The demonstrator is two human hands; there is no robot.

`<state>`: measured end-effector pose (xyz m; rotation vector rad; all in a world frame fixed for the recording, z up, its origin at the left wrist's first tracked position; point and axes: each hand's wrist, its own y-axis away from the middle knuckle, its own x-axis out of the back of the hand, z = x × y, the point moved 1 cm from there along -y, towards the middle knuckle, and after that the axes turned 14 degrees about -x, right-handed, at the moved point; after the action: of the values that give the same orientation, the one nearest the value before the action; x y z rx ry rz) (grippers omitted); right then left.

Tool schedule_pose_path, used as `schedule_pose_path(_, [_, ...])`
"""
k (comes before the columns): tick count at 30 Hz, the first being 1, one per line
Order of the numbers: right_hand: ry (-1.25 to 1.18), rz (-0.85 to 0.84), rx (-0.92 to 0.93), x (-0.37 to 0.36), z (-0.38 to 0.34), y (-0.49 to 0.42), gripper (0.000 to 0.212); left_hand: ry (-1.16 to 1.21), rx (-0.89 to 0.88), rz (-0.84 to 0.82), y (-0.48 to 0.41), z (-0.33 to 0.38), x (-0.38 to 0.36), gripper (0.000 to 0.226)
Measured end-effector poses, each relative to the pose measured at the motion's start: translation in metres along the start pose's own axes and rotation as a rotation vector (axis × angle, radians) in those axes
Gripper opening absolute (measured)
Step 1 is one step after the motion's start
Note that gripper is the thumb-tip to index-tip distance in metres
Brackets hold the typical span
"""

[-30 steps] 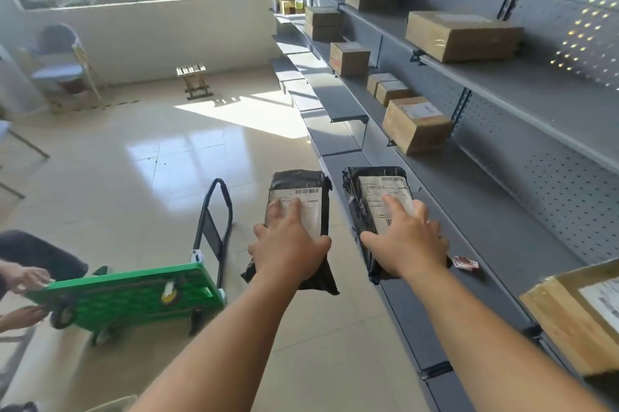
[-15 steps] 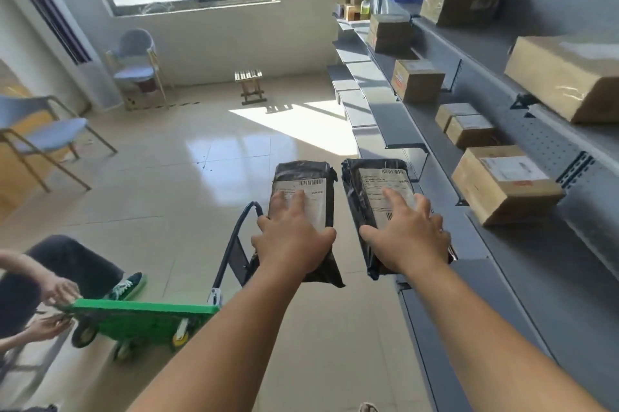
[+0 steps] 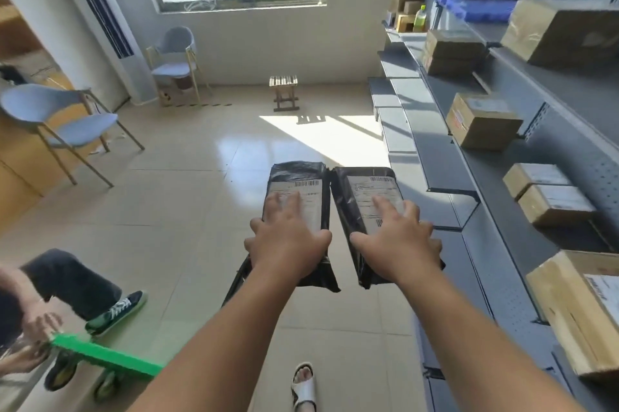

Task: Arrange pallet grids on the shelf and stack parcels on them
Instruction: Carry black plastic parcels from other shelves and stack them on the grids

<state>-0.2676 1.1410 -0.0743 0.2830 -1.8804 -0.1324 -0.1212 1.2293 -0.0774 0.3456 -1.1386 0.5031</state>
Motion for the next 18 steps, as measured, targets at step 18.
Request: schedule_pose_path(18, [-0.007,0.087,-0.114,0.07,-0.147,-0.317,0.081,-0.024,-0.165,-0.068,-0.38,0.028,0.013,0.082])
